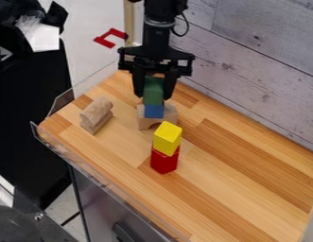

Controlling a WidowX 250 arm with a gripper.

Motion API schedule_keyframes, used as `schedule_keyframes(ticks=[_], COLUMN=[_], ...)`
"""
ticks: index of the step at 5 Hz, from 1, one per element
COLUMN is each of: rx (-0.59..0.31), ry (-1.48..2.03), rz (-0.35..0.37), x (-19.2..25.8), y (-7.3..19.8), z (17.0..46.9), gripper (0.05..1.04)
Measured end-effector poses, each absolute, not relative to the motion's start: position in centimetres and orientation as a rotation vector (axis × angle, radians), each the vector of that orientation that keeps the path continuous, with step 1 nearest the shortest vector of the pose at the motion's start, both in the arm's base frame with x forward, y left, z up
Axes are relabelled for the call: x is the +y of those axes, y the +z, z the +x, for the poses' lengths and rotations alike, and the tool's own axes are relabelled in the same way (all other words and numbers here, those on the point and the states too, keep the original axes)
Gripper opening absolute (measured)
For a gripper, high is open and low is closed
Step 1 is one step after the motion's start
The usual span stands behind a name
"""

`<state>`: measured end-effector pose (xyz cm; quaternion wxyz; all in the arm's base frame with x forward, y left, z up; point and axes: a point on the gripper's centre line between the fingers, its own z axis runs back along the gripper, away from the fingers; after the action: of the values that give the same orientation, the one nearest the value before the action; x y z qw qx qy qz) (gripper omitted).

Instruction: Put the green cube on the blue block

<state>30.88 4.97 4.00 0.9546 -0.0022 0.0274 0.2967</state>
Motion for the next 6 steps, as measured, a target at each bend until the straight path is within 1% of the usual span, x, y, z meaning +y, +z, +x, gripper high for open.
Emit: schedule_keyframes(ticks=[2, 3, 4, 5, 6], rx=[0.05, 0.046, 0.05, 0.051, 0.06], ry=[0.608, 0.614, 0.623, 0.65, 0.666], rz=[-0.007, -0.012, -0.021, -0.04, -0.045], x=[5.01, 4.9, 4.79, 4.48, 4.54], y=[3.96, 3.99, 3.97, 3.82, 3.77], z=[30.95, 31.07, 31.02, 30.99, 30.82], gripper=[0.576, 0.624, 0.935, 1.003, 1.0])
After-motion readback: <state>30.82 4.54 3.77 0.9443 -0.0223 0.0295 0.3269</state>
